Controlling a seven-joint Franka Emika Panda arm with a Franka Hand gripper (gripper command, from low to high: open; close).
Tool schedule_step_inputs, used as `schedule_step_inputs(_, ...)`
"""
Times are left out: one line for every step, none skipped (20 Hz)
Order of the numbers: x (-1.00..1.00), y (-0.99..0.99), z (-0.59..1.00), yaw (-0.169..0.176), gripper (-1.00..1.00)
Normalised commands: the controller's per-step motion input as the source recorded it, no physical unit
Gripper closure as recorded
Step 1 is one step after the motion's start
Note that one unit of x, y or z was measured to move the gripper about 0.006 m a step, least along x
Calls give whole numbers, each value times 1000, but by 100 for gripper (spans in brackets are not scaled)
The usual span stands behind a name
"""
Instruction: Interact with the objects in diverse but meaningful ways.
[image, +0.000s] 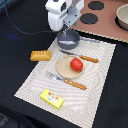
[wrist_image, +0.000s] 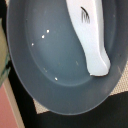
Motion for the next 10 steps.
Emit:
schedule_step_inputs(271,-163,9,0,-100)
schedule_step_inputs(263,-206,20,0,-100)
schedule_step_inputs(260,-226,51,-15,-100)
schedule_step_inputs(254,-231,77,-18,-100)
schedule_step_inputs(297,-214,94,-21,-100)
schedule_step_inputs(334,-194,120,-26,-100)
schedule_step_inputs(377,-160,134,-29,-100)
schedule_step_inputs(437,-154,129,-43,-100)
schedule_step_inputs(469,-174,117,-52,-100)
schedule_step_inputs(463,-174,83,-56,-100)
